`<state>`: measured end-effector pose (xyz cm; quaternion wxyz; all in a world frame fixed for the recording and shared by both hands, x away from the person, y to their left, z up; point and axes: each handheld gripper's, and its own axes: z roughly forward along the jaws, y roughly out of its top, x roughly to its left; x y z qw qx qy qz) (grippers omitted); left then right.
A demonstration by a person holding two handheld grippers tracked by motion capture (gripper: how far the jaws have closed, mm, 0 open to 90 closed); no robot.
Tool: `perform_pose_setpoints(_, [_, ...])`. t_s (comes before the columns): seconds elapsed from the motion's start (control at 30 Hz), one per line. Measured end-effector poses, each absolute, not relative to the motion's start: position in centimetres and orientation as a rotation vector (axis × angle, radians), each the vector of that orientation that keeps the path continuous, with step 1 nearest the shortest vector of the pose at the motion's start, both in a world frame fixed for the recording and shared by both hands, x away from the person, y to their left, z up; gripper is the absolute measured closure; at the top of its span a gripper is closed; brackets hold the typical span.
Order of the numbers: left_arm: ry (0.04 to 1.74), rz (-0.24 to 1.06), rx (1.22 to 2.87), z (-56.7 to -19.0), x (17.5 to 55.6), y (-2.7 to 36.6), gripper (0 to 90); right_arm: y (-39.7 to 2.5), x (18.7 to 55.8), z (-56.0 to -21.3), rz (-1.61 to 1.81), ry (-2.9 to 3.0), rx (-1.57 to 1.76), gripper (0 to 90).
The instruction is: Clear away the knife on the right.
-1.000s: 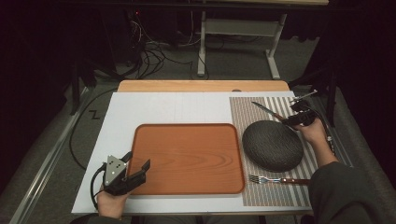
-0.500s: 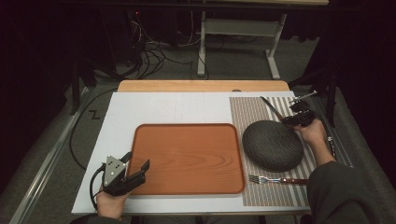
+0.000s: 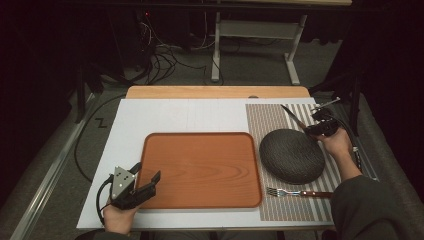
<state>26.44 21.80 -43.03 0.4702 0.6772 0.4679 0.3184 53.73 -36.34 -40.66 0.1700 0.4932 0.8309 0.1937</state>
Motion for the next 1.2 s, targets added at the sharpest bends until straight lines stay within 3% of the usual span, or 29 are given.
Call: perform_pose_setpoints(1.2, [1.121, 0.773, 1.671, -42.9, 26.8, 21.9, 30.6, -34.0, 47.0, -36.5, 0.740, 2.337, 1.273, 77.8])
